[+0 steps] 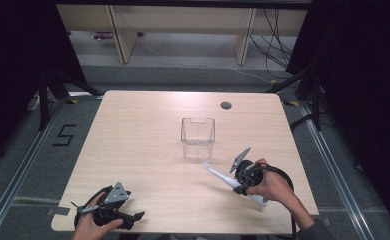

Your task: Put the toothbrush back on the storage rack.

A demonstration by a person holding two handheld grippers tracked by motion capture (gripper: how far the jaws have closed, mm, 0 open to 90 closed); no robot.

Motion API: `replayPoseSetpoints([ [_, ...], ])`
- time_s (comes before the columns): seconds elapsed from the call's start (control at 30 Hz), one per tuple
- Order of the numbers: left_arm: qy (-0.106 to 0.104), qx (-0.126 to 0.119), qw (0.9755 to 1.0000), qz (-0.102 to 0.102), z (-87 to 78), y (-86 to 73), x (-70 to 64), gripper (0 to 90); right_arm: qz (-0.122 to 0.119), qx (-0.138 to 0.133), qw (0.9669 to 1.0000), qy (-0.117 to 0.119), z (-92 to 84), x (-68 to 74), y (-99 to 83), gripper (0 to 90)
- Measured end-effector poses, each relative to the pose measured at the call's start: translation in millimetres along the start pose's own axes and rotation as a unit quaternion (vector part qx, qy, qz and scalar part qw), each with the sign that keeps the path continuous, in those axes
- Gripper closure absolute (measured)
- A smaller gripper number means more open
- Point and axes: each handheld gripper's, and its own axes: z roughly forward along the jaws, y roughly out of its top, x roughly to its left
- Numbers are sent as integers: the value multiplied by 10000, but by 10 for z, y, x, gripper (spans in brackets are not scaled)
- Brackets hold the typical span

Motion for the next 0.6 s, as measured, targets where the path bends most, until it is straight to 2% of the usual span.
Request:
replayPoseSetpoints([
  [0.03, 0, 0, 10000, 0, 0, 0, 0, 153, 0, 0, 10000, 0, 0, 0, 0, 669],
  [0.07, 16, 24, 10000, 12, -9, 2, 1, 153, 57, -224, 9997, 10, -76, -14, -18, 669],
  [0.1, 6, 18, 10000, -1, -4, 1, 4, 153, 57, -224, 9997, 10, -76, -14, -18, 669],
  [0.13, 17, 19, 10000, 0, -8, -1, 2, 153, 159, -312, 9994, 19, -113, -16, -29, 670],
  [0.17, 11, -4, 10000, -2, 0, -3, 4, 153, 140, -482, 9987, -1, -148, -43, -37, 670],
  [0.27, 22, 8, 10000, -22, -12, 2, -5, 153, 176, -740, 9971, -98, -194, -80, -57, 669],
  [0.37, 26, 16, 10000, -21, -11, 0, -1, 153, 359, -1042, 9939, -90, -213, -103, -83, 669],
  [0.4, 16, 13, 10000, -5, -8, 1, 0, 153, 342, -1172, 9925, -63, -218, -118, -93, 670],
  [0.47, 15, 2, 10000, 2, -1, 0, 4, 153, 432, -1221, 9916, 9, -226, -113, -99, 669],
  [0.5, 19, 18, 10000, -1, -10, 1, -1, 153, 314, -1345, 9904, -75, -227, -139, -102, 669],
  [0.57, 29, 4, 10000, -67, -9, -2, -2, 153, 403, -1531, 9873, -79, -237, -148, -107, 669],
  [0.6, 27, 6, 10000, -37, -11, -1, 5, 153, 482, -1680, 9846, -98, -246, -154, -109, 669],
])
